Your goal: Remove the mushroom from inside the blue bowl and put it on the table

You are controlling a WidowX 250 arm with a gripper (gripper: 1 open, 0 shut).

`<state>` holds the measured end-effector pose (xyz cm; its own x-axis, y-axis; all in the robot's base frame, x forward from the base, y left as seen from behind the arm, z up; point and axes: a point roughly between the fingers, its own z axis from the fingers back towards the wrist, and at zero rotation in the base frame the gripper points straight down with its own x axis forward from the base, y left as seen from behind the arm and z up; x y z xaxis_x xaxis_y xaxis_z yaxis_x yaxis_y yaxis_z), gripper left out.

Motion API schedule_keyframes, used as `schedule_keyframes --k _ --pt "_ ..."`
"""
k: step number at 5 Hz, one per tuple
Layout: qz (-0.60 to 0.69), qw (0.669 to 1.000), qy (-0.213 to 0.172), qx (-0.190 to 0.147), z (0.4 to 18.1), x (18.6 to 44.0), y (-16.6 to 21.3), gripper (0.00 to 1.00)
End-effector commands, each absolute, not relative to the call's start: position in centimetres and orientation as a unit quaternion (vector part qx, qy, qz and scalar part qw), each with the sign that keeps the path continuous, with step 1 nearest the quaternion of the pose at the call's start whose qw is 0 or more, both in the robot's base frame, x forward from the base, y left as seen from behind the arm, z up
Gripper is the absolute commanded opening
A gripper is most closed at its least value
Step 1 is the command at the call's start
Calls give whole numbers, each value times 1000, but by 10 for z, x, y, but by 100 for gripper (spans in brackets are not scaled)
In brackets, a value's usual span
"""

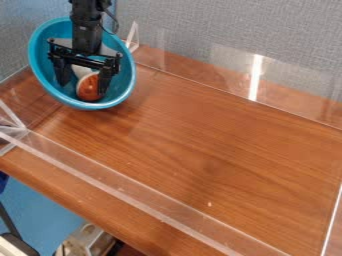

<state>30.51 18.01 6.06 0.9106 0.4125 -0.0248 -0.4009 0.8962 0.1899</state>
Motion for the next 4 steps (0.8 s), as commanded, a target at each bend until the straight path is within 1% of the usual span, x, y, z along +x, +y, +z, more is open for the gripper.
schedule_keyframes --k 1,4 --pt "215 971 5 105 75 311 187 0" --pt "230 966 1 120 78 306 184 0"
